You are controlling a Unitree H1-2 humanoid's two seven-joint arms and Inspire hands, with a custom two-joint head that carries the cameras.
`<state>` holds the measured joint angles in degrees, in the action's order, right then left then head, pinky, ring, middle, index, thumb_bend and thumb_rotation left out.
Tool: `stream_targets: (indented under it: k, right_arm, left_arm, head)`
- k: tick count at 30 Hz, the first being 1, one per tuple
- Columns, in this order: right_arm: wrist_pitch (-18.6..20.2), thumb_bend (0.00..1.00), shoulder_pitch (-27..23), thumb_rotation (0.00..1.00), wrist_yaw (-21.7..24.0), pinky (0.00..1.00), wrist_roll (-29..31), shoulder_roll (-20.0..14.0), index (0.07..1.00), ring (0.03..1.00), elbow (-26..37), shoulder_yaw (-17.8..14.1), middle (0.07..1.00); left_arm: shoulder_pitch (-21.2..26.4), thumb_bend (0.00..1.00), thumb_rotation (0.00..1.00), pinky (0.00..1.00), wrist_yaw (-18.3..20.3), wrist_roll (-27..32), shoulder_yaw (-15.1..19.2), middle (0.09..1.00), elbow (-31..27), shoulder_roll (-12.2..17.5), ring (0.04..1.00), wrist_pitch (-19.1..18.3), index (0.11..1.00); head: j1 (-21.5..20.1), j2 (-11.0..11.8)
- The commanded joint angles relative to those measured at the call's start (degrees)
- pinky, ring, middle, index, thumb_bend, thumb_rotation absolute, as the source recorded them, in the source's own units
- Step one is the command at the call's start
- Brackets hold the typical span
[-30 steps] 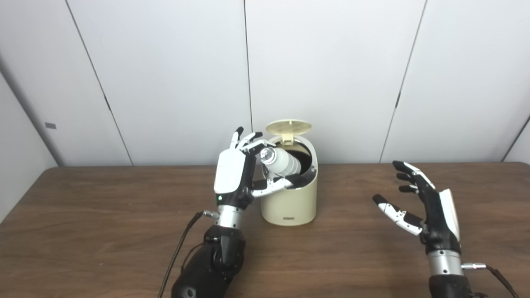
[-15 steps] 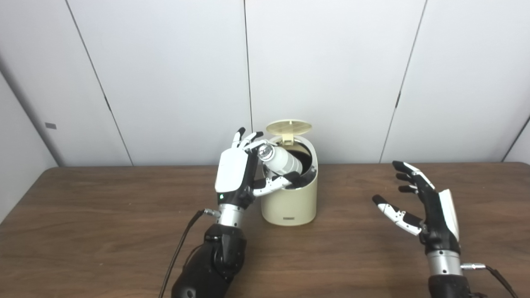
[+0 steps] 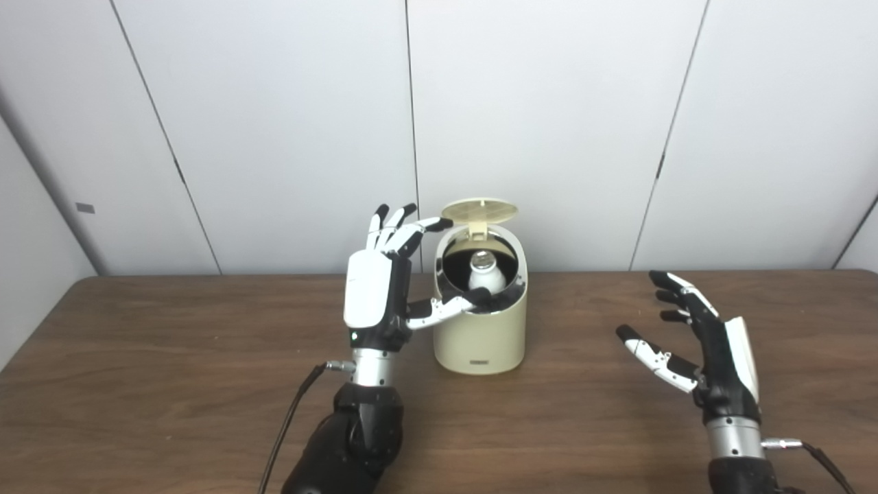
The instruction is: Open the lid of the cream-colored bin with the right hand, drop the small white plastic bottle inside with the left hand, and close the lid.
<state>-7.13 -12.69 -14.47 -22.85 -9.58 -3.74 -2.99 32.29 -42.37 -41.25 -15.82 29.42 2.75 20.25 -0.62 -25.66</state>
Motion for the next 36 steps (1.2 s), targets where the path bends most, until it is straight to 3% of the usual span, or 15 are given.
stream_targets:
  k: [1, 5, 10, 12, 13, 14, 15, 18, 24, 28, 31, 33, 34, 35, 36]
  right_arm:
    - [-1.5, 0.38, -1.9, 0.28, -0.9, 0.68, -0.2, -0.4, 0.79, 0.79, 1.4, -0.2, 0.814]
    - [-1.9, 0.37, -2.0, 0.27, -1.0, 0.7, -0.2, -0.4, 0.788, 0.797, 1.1, -0.2, 0.817]
    - [-1.6, 0.38, -2.1, 0.27, -1.0, 0.68, -0.1, -0.3, 0.789, 0.791, 1.1, -0.2, 0.815]
    - [-1.7, 0.38, -2.1, 0.28, -1.1, 0.68, -0.2, -0.2, 0.789, 0.791, 1.0, -0.2, 0.814]
    - [-1.8, 0.38, -2.1, 0.28, -1.2, 0.68, -0.2, -0.2, 0.789, 0.79, 0.9, -0.2, 0.813]
    - [-2.0, 0.38, -2.1, 0.28, -1.3, 0.68, -0.1, -0.2, 0.789, 0.788, 0.8, -0.2, 0.812]
    - [-2.1, 0.38, -2.1, 0.28, -1.4, 0.68, 0.0, -0.2, 0.789, 0.786, 0.6, -0.2, 0.81]
    - [-2.2, 0.38, -2.2, 0.28, -1.7, 0.68, -0.3, -0.2, 0.788, 0.785, 0.4, -0.1, 0.809]
    - [-1.7, 0.38, -2.0, 0.28, -1.5, 0.65, 0.2, 0.1, 0.79, 0.769, 1.0, 0.1, 0.804]
    - [-3.3, 0.37, -2.3, 0.25, -1.6, 0.63, 0.7, -0.2, 0.793, 0.754, 0.0, 0.1, 0.797]
    - [-6.6, 0.39, -2.5, 0.34, -1.4, 0.68, 0.8, -1.1, 0.798, 0.788, -0.9, 0.7, 0.812]
    - [-10.0, 0.43, -3.1, 0.38, -1.2, 0.71, 0.9, -2.2, 0.818, 0.806, -2.9, 1.1, 0.826]
    - [-11.1, 0.46, -3.4, 0.45, -0.9, 0.73, 0.6, -2.9, 0.832, 0.818, -3.4, 1.6, 0.835]
    - [-11.6, 0.49, -3.7, 0.51, -0.2, 0.74, 0.3, -3.5, 0.847, 0.83, -3.6, 2.1, 0.846]
    - [-11.6, 0.52, -3.9, 0.57, 0.9, 0.76, 0.0, -4.4, 0.865, 0.845, -3.4, 2.7, 0.861]
  left_arm:
    - [1.6, 1.0, 0.83, 1.0, -1.6, -0.7, 0.4, 0.722, -2.2, -0.1, 0.896, 2.0, 0.719]
    - [1.2, 1.0, 0.8, 1.0, -1.7, -0.3, 0.8, 0.708, -2.8, -0.3, 0.888, 2.9, 0.71]
    - [0.6, 1.0, 0.75, 1.0, -1.6, 1.6, 1.5, 0.755, -3.6, -0.4, 0.878, 5.2, 0.735]
    - [-0.2, 0.86, 0.41, 1.0, -1.6, 2.5, 2.2, 0.683, -5.6, -0.5, 0.837, 6.3, 0.673]
    - [-0.6, 0.66, 0.2, 1.0, -1.6, 2.9, 2.5, 0.608, -6.7, -0.6, 0.797, 6.5, 0.565]
    - [-1.2, 0.59, 0.1, 1.0, -1.2, 3.9, 2.8, 0.552, -8.1, -0.6, 0.768, 6.5, 0.522]
    - [-1.8, 0.54, 0.03, 1.0, -0.7, 5.0, 3.2, 0.499, -9.5, -0.6, 0.724, 6.6, 0.504]
    - [-3.4, 0.52, 0.0, 1.0, 1.0, 7.2, 4.8, 0.475, -12.9, -1.2, 0.692, 6.5, 0.496]
    - [-7.4, 0.52, 0.0, 1.0, 6.2, 12.6, 8.6, 0.515, -21.0, -2.1, 0.718, 5.1, 0.461]
    - [-10.6, 0.52, 0.0, 0.97, 11.1, 18.0, 10.7, 0.5, -25.3, -1.0, 0.692, 5.8, 0.475]
    - [-12.2, 0.51, 0.02, 0.59, 14.0, 21.3, 10.9, 0.542, -25.9, 1.2, 0.617, 6.6, 0.477]
    - [-13.3, 0.49, 0.07, 0.55, 18.1, 26.0, 10.3, 0.65, -26.3, 3.2, 0.634, 6.6, 0.493]
    - [-13.9, 0.45, 0.42, 0.56, 20.3, 28.1, 10.1, 0.707, -26.4, 4.1, 0.668, 6.6, 0.637]
    - [-14.3, 0.46, 0.61, 0.58, 22.3, 29.6, 10.0, 0.741, -26.3, 4.8, 0.692, 6.6, 0.707]
    - [-14.7, 0.49, 0.73, 0.6, 24.5, 30.8, 10.0, 0.772, -26.1, 5.6, 0.716, 6.2, 0.759]
  head:
    - [0.0, 0.0]
    - [0.0, 0.1]
    - [0.0, 0.2]
    - [0.0, 0.2]
    - [0.0, 0.2]
    - [0.0, 0.2]
    - [0.1, 0.2]
    - [0.2, 0.4]
    - [0.5, 0.5]
    - [0.5, 0.5]
    - [0.5, 0.6]
    - [0.4, 0.6]
    - [0.3, 0.7]
    - [0.3, 0.7]
    - [0.3, 0.7]
